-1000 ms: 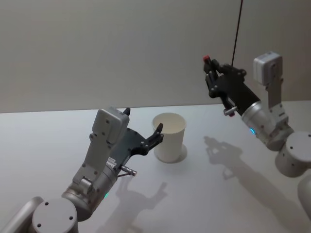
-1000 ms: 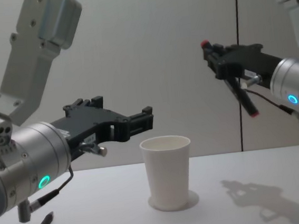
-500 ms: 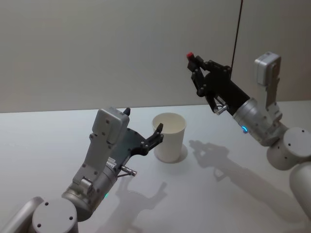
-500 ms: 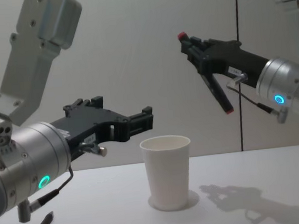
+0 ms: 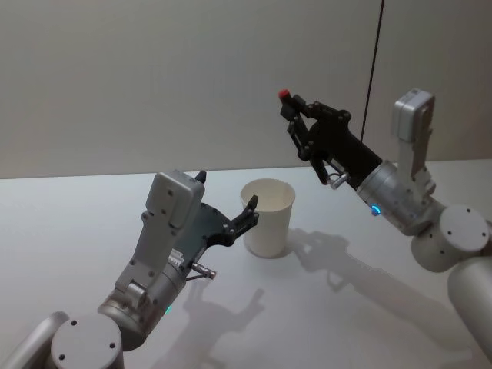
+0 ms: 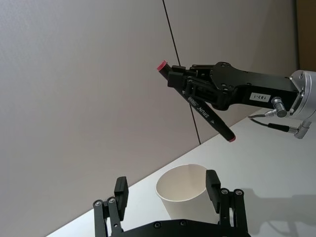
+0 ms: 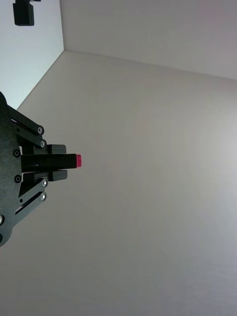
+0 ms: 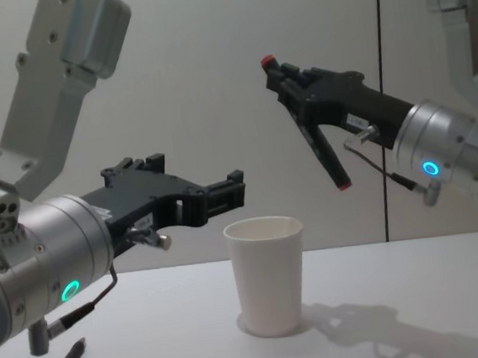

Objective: Place the pen into the pen holder.

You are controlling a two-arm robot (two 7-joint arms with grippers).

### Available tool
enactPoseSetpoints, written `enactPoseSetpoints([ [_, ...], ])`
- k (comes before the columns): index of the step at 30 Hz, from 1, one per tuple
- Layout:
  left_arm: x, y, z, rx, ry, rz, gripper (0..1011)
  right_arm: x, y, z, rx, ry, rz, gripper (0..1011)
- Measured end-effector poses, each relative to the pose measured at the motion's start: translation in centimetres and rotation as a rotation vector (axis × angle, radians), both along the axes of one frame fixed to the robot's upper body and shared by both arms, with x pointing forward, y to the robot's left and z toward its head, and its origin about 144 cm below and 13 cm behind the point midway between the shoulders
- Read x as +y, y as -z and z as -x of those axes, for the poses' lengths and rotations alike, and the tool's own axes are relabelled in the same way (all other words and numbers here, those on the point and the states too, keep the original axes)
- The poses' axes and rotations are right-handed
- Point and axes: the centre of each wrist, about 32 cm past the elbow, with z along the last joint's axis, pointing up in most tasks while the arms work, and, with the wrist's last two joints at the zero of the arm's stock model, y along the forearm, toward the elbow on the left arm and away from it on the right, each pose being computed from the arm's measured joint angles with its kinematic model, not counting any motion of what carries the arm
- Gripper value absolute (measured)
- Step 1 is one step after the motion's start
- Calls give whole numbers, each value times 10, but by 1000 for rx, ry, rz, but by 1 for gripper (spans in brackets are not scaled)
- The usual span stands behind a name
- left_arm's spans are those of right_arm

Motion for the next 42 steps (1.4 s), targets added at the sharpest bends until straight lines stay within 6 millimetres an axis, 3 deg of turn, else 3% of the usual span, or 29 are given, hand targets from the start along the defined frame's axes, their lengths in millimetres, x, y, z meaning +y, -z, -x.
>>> enactPoseSetpoints([
  [42,0,0,0,0,0,0,1004,27,7,-12,27,28,30,169],
])
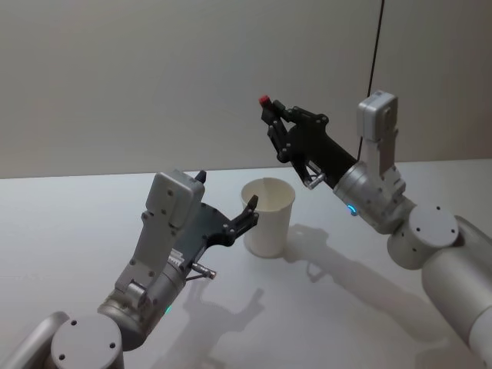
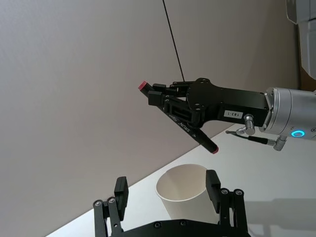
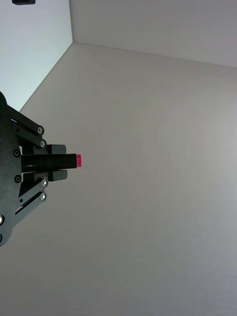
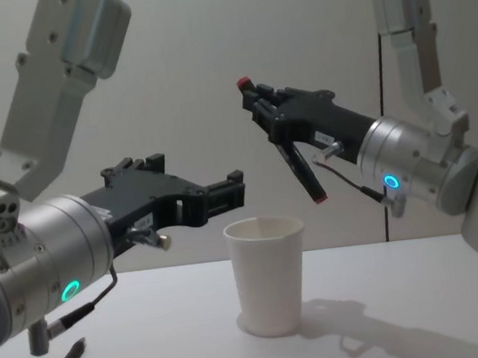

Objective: Place the pen into the pen holder.

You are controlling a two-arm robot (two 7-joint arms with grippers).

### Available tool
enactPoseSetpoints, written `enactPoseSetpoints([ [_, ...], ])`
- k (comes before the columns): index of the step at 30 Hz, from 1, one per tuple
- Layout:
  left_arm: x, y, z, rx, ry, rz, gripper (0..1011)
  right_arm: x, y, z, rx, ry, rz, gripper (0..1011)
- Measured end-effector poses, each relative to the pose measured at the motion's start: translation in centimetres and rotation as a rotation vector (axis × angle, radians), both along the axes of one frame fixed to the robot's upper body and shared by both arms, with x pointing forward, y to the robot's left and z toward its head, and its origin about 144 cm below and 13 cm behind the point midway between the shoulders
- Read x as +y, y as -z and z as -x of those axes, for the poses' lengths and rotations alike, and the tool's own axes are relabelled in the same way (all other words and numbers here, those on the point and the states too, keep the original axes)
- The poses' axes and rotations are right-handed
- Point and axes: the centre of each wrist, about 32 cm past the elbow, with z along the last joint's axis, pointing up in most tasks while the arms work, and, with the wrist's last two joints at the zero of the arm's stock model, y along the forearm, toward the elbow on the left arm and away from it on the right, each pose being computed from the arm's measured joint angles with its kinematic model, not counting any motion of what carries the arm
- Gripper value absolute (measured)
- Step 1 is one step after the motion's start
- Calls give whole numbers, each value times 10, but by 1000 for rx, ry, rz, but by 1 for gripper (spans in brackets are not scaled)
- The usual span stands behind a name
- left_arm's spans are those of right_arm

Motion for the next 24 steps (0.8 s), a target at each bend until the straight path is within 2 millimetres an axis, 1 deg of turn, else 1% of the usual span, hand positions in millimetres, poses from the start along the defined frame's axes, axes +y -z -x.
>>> enactPoseSetpoints([
  [11,0,0,0,0,0,0,1004,8,1,-2,-7,-17,0,169],
  [24,0,0,0,0,0,0,1004,24,1,1,0,-29,14,169],
])
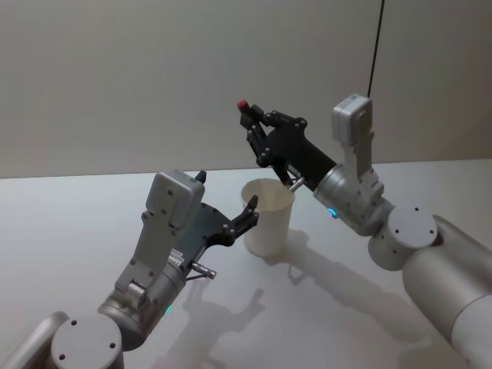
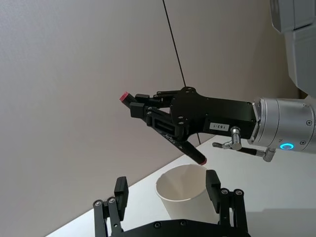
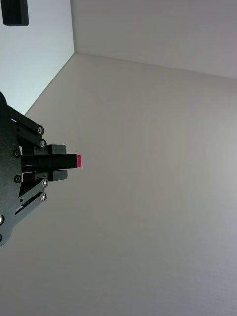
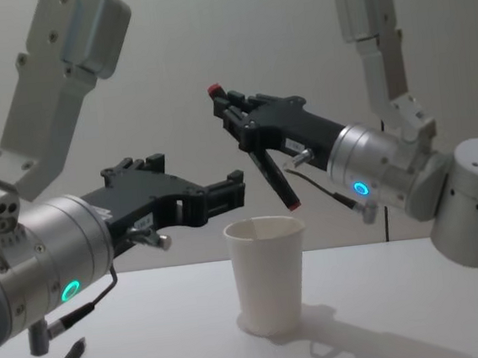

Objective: Place the pen into the pen holder.

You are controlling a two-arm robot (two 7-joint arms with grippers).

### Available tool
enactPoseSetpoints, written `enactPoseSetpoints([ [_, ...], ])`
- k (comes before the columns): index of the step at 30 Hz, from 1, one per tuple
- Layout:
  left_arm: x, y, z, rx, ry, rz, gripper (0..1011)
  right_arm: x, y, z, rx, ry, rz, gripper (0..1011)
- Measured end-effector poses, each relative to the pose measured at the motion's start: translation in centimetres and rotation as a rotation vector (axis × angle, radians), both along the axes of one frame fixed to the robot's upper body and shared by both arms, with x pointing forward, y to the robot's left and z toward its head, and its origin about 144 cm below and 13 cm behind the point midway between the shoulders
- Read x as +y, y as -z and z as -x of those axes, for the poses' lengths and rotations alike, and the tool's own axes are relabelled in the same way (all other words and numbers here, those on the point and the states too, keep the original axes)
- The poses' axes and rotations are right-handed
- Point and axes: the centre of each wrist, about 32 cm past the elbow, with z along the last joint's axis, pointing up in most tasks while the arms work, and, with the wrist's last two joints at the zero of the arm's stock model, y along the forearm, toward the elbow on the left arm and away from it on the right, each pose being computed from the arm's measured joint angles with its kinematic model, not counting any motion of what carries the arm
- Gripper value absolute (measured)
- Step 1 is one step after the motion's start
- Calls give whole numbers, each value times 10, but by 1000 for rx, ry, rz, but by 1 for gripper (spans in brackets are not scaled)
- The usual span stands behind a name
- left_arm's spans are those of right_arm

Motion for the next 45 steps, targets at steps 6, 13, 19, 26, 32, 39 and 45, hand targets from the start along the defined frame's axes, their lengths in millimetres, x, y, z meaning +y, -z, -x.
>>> enactPoseSetpoints([
  [6,0,0,0,0,0,0,1004,5,0,1,16,13,12,169],
  [13,0,0,0,0,0,0,1004,12,1,2,44,40,37,169],
  [19,0,0,0,0,0,0,1004,17,2,2,57,58,50,169],
  [26,0,0,0,0,0,0,1004,21,2,2,68,83,58,169],
  [32,0,0,0,0,0,0,1004,25,3,3,76,102,64,169],
  [39,0,0,0,0,0,0,1004,28,3,4,82,123,73,169],
  [45,0,0,0,0,0,0,1004,29,4,4,85,134,78,169],
])
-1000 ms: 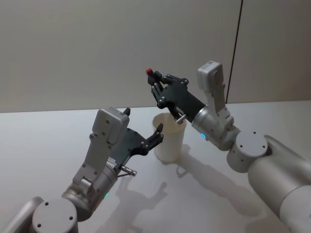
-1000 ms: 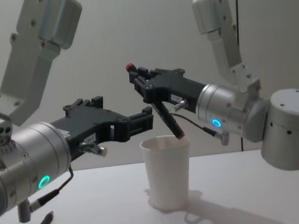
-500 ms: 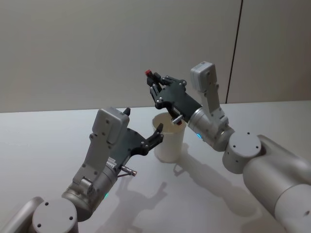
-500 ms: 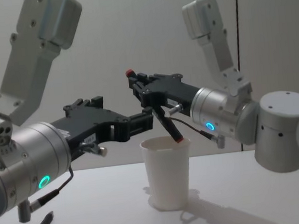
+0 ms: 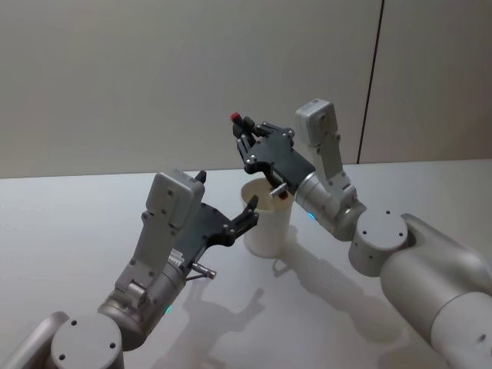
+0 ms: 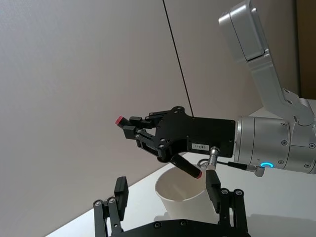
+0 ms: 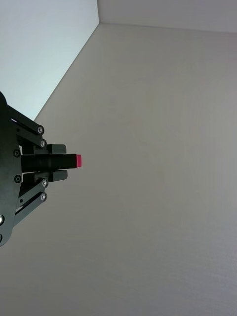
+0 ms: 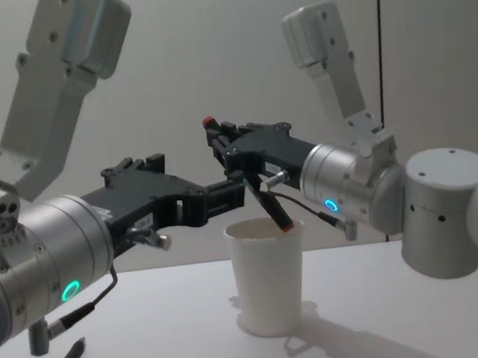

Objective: Place the pen into the pen holder.

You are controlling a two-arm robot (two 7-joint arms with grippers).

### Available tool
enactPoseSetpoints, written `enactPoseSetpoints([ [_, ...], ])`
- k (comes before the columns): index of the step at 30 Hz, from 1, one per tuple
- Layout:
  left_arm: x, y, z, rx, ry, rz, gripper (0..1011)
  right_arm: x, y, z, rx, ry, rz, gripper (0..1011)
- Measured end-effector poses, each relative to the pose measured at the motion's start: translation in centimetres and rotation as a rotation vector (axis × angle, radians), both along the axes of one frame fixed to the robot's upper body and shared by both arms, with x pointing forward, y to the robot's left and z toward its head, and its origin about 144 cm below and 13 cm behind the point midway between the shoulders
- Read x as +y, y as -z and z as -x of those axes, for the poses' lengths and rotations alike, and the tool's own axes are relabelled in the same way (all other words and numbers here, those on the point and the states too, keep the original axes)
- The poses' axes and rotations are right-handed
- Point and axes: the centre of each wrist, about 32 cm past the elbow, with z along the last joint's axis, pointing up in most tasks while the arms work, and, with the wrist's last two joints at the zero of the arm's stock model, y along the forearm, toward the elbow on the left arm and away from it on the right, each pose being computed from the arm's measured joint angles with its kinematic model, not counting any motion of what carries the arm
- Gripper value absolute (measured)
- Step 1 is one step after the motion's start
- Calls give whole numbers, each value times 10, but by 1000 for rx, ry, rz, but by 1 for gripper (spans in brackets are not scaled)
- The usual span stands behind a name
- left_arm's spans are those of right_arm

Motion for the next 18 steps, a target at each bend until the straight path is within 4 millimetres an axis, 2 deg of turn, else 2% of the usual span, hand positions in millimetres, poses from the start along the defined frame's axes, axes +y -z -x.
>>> enactPoseSetpoints([
  [3,0,0,0,0,0,0,1004,1,0,0,1,2,1,198],
  [8,0,0,0,0,0,0,1004,1,0,0,5,3,2,359],
  [10,0,0,0,0,0,0,1004,1,1,0,6,4,2,393],
  [12,0,0,0,0,0,0,1004,1,1,0,7,4,2,501],
  [13,0,0,0,0,0,0,1004,1,1,0,7,4,2,501],
  [18,0,0,0,0,0,0,1004,1,1,0,7,3,1,661],
])
